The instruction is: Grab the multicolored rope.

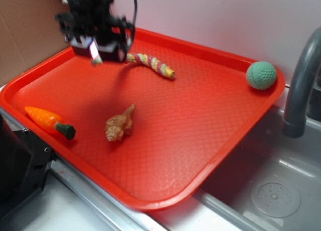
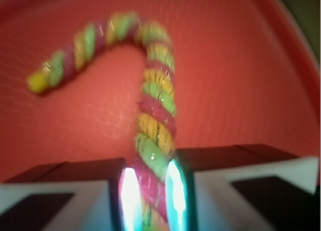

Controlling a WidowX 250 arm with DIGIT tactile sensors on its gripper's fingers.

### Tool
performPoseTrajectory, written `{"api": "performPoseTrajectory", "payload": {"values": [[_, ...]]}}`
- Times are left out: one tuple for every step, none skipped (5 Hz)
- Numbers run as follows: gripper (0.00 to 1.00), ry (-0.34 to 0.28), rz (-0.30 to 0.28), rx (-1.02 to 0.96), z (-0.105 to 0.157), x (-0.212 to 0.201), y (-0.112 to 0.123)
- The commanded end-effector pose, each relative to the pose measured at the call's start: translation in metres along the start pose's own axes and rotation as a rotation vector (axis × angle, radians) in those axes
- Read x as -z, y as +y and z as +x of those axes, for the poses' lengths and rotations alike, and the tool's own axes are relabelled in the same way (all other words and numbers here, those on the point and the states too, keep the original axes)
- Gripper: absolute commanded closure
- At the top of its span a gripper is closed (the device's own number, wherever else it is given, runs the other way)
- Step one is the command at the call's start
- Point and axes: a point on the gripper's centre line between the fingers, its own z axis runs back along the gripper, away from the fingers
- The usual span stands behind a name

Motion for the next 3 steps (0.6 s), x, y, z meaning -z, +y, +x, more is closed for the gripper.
{"api": "performPoseTrajectory", "payload": {"values": [[1.00,-0.166,-0.132,-0.029,0.036,-0.106,0.040],[1.00,-0.259,-0.053,-0.195,0.025,-0.135,0.054],[1.00,-0.227,-0.035,-0.193,0.024,-0.132,0.055]]}}
